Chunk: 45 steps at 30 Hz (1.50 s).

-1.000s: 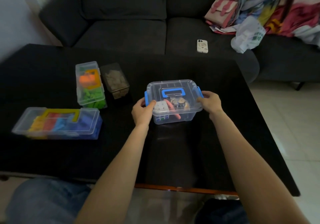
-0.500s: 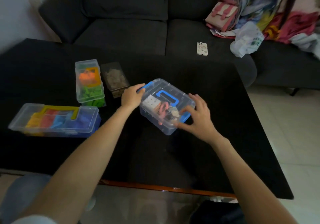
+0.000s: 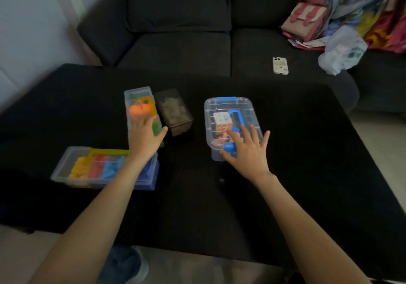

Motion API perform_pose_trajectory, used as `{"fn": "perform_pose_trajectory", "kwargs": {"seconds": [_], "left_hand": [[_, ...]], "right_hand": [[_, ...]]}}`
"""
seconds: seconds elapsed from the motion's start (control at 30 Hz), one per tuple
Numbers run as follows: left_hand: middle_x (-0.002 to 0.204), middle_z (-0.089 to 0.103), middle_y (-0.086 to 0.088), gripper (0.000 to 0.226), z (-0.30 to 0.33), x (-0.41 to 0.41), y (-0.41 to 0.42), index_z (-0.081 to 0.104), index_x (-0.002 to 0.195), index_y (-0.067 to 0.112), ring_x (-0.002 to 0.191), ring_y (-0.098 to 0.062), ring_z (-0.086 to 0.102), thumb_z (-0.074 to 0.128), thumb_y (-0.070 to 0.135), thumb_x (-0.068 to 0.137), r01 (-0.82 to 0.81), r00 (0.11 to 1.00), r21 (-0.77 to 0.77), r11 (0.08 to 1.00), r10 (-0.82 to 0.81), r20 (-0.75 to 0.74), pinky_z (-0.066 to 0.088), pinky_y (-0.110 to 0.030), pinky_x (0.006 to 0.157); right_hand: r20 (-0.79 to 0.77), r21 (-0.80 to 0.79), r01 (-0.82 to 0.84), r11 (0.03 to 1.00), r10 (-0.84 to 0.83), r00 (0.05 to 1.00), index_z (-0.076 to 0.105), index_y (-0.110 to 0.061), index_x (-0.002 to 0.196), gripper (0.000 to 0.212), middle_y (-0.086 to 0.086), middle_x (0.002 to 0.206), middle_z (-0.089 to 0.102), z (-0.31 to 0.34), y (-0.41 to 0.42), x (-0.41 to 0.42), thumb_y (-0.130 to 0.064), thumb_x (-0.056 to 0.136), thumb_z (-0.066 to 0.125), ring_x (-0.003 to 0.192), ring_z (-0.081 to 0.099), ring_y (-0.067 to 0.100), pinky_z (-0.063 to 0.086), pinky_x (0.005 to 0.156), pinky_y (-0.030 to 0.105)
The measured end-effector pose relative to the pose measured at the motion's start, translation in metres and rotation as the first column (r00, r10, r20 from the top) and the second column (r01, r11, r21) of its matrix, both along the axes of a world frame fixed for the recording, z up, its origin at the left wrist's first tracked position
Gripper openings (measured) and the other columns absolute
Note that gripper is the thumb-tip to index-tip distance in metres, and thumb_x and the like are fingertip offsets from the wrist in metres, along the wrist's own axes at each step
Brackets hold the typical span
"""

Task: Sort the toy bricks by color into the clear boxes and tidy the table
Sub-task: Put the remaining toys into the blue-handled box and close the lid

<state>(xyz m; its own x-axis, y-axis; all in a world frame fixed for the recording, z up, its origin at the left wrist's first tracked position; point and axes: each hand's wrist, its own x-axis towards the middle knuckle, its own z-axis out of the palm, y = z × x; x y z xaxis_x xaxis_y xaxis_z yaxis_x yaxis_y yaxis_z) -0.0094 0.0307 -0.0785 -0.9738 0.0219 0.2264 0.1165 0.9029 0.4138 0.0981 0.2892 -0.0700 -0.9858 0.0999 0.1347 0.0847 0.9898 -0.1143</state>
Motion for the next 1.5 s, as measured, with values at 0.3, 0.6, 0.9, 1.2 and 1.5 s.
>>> {"fn": "perform_pose_trajectory", "kwargs": {"seconds": [0.3,0.6,0.9,1.2,1.5], "left_hand": [[0.152,0.019,0.007,0.077,-0.003,-0.019,-0.006,0.025,0.145,0.032,0.141,-0.026,0.008,0.061,0.054,0.081,0.026,0.958,-0.101,0.995,0.004,0.286,0.029,-0.061,0.104],[0.154,0.014,0.005,0.06,-0.001,-0.019,-0.037,0.044,0.134,0.039,0.14,-0.027,0.01,0.055,0.063,0.081,0.059,0.969,0.006,0.998,-0.058,0.24,0.03,-0.052,0.104],[0.135,0.049,0.004,0.1,-0.011,-0.036,-0.064,0.036,0.138,0.036,0.118,-0.018,0.052,0.063,0.078,0.051,-0.052,0.914,0.278,0.959,-0.066,0.4,0.047,-0.047,0.094],[0.147,0.038,0.0,0.094,0.011,-0.03,-0.056,0.029,0.146,0.029,0.131,-0.019,0.04,0.074,0.054,0.068,0.065,0.866,0.303,0.951,-0.205,0.457,0.036,-0.044,0.107],[0.149,0.035,0.001,0.092,0.012,-0.019,-0.034,0.026,0.147,0.027,0.133,-0.017,0.037,0.076,0.045,0.072,0.192,0.831,0.29,0.938,-0.313,0.461,0.032,-0.036,0.105]], "right_hand": [[-0.226,0.0,-0.259,0.966,0.252,0.941,0.045,-0.022,0.135,0.055,0.011,0.152,0.03,0.028,-0.04,-0.012,-0.034,0.085,0.064,0.142,0.024,0.029,0.02,0.114,0.047],[0.174,-0.142,-0.188,0.972,0.211,0.962,0.033,-0.025,0.141,0.058,0.015,0.156,0.007,-0.001,-0.134,-0.127,-0.041,0.09,0.055,0.141,0.007,0.047,0.016,0.114,0.056],[0.197,-0.1,-0.045,0.994,0.064,0.978,0.036,-0.027,0.133,0.062,0.018,0.142,0.027,-0.014,-0.132,-0.133,-0.055,0.082,0.058,0.118,0.038,0.042,0.037,0.095,0.047],[0.17,0.163,-0.054,0.985,0.026,0.985,0.035,-0.027,0.133,0.062,0.016,0.13,0.037,-0.01,-0.139,-0.086,-0.062,0.085,0.05,0.11,0.044,0.036,0.039,0.088,0.041],[0.089,0.336,-0.142,0.931,0.119,0.989,0.049,-0.006,0.123,0.035,0.014,0.123,0.053,-0.014,-0.134,-0.049,-0.018,0.091,0.055,0.117,0.048,0.028,0.04,0.098,0.037]]}}
